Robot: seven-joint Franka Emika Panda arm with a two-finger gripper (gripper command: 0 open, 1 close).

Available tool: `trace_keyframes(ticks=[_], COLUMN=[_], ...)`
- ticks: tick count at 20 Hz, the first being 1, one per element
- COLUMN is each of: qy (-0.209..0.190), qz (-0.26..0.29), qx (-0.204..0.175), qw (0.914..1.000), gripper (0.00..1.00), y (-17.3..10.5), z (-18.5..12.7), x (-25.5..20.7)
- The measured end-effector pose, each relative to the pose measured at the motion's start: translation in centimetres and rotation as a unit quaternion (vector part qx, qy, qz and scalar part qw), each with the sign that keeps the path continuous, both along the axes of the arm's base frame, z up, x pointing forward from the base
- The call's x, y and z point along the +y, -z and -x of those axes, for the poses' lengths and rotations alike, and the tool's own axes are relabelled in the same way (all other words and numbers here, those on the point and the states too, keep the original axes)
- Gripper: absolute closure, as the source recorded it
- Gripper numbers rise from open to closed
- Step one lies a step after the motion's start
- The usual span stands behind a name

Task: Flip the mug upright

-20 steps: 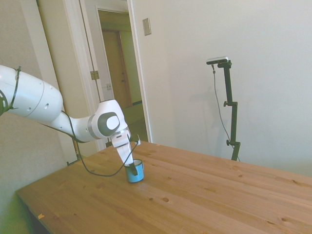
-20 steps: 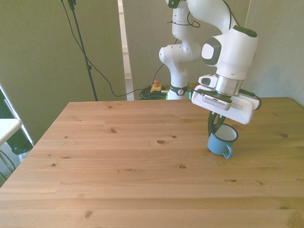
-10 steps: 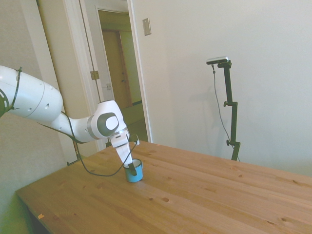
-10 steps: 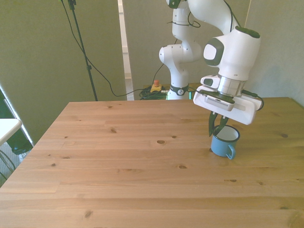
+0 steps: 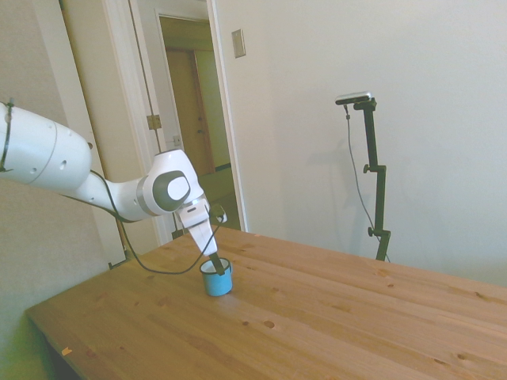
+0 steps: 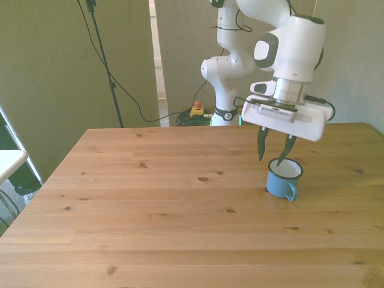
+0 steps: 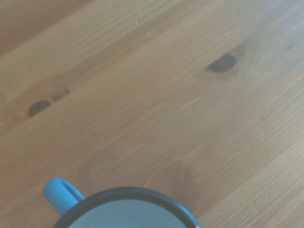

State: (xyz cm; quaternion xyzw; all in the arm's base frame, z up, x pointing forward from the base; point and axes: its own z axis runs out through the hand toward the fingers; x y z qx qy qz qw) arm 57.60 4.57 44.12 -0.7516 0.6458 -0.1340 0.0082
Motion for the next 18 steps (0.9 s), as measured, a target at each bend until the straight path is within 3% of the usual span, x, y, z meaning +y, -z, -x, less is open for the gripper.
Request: trace_keyframes(ticks=[4,8,13,18], qy=[-0.068,-0.153,-0.253,-0.291], qz=[0.015,0.051,0.069,0.03], qx=[0.019,0.025,0.006,0.013], qw=[0.9974,0.9865,0.9649,0.9562], gripper=[0.0,0.0,0.0,0.0], y=[-3.8,-6.7,-6.3,-4.7], z=[2.6,6.6,11.0,12.7], x=[-0.8,-0.2,2.5,2.8])
